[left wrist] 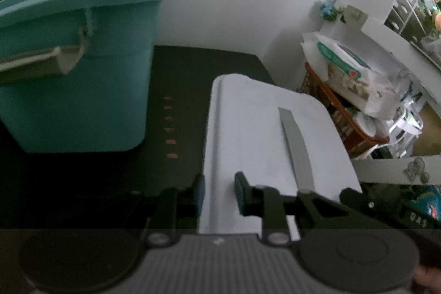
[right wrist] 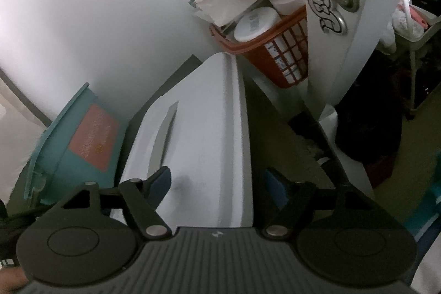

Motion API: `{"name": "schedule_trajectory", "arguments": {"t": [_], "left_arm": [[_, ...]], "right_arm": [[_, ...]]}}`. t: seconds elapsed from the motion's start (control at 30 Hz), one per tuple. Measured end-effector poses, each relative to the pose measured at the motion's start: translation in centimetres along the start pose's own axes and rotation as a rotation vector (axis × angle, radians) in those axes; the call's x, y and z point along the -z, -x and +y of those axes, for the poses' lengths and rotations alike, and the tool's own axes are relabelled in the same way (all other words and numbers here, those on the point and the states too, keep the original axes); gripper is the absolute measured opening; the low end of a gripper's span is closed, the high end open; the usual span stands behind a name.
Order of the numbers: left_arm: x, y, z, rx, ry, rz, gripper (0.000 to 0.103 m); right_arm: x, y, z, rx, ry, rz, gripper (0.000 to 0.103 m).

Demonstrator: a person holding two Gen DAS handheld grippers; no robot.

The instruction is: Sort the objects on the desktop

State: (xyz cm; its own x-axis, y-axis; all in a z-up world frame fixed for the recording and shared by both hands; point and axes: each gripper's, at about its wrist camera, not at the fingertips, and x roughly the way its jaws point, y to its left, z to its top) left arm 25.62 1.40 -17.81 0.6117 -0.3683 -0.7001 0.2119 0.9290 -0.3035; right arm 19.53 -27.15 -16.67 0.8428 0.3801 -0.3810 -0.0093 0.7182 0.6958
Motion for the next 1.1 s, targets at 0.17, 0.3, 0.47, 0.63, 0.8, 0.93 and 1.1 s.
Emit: {"name": "schedule_trajectory", "arguments": {"t": [0.17,0.3,0.47,0.63,0.8,0.93,1.1], "left_arm": [[0.1,-0.1,-0.3,0.011,-0.007,0.017,0.026],[0.1,-0.2,-0.8,0.019,-0.028,0.024,0.028],[0.2,-0.2,-1.0,0.032,-0.029,0.031,0.029],[0.3,0.0,-1.0,0.067,0.002,0.059,0.029],[0.3,0.0,-1.3,0.072,0.005,0.066,0.029],[0.2,0.0,-1.3,0.074,0.006,0.068,0.029],[0.1,0.0,-0.9,0.058,0.012,0.059,0.029]], "right_arm": [[0.1,0.2,0.5,0.006,0.025,0.007,0.061],[0.0,0.4,0.4,0.015,0.009,0.006,0.06],[-0.1,0.4,0.4,0.026,0.007,0.006,0.064],[0.0,0.0,0.1,0.019,-0.004,0.015,0.075],[0.1,-0.2,0.1,0.019,-0.002,0.009,0.077],[0.0,-0.2,0.0,0.017,-0.009,0.008,0.076],[-0.2,0.2,0.0,0.007,-0.029,0.003,0.066]]}}
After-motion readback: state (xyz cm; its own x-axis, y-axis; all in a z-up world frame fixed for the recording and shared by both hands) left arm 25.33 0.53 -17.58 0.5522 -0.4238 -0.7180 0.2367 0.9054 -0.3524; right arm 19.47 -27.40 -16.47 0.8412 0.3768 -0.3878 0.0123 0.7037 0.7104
